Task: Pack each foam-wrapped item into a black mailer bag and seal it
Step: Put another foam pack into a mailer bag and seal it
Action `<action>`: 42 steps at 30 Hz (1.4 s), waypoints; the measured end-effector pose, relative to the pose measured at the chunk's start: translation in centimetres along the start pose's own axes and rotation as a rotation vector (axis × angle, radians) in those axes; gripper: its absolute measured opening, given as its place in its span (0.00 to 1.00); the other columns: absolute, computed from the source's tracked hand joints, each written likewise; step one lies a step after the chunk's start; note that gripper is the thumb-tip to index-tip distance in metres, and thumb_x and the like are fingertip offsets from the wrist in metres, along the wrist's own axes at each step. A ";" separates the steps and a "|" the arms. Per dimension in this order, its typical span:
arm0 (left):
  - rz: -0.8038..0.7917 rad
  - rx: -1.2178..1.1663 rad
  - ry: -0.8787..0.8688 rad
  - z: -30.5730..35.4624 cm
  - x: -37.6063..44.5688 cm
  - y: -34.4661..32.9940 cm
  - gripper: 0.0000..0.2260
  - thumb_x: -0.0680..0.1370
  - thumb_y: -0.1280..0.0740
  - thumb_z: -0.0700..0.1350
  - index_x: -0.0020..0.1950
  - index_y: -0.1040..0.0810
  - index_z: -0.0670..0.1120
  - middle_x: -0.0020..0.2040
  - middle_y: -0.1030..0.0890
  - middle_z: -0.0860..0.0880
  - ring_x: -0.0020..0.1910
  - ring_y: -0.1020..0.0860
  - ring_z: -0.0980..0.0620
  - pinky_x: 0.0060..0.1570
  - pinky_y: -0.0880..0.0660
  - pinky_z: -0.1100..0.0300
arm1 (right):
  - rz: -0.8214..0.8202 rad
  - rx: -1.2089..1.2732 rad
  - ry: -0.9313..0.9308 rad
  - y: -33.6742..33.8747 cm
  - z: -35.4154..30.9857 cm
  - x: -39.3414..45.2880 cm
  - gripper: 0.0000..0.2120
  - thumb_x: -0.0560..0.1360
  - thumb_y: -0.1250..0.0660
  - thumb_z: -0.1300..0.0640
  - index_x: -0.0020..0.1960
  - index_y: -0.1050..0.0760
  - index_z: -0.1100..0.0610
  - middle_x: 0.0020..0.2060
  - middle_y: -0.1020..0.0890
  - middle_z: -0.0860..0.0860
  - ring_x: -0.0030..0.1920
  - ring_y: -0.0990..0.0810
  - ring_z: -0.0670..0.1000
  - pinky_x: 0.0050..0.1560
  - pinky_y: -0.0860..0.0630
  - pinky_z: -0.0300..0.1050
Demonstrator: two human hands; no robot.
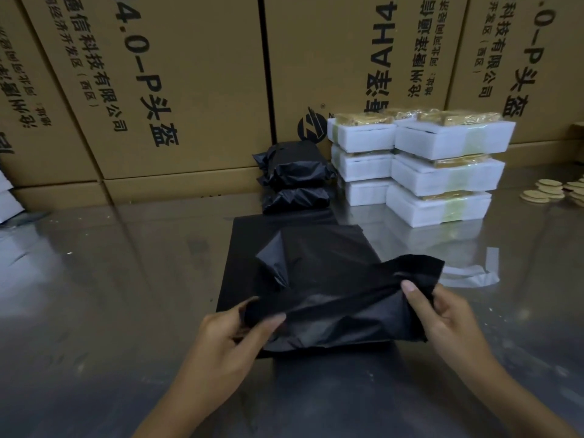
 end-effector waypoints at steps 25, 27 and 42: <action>-0.008 0.122 0.672 -11.7 6.7 -4.7 0.09 0.78 0.29 0.44 0.38 0.19 0.47 0.42 0.17 0.47 0.46 0.19 0.49 0.48 0.26 0.57 | 0.039 -0.459 -0.154 -1.4 1.5 5.6 0.16 0.79 0.32 0.54 0.35 0.28 0.59 0.25 0.28 0.49 0.31 0.27 0.52 0.33 0.36 0.47; 0.006 0.061 0.692 -12.1 6.7 -4.3 0.08 0.78 0.28 0.44 0.39 0.18 0.45 0.40 0.16 0.48 0.44 0.19 0.51 0.45 0.26 0.59 | 0.007 -0.587 -0.170 -1.3 1.1 5.9 0.14 0.79 0.33 0.53 0.37 0.26 0.56 0.28 0.23 0.50 0.33 0.24 0.52 0.34 0.31 0.47; 0.052 -0.145 0.702 -12.5 6.0 -4.6 0.09 0.78 0.28 0.41 0.39 0.20 0.40 0.32 0.19 0.52 0.33 0.21 0.62 0.35 0.27 0.72 | -0.468 -1.035 0.050 -14.6 -2.8 11.1 0.29 0.83 0.51 0.37 0.79 0.38 0.50 0.79 0.37 0.50 0.78 0.41 0.52 0.76 0.49 0.54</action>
Point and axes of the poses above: each hand's wrist, its own x-axis towards the middle knuckle, its own y-axis out of the back of the hand, z = x × y, the point moved 6 cm from there along x, towards the middle knuckle
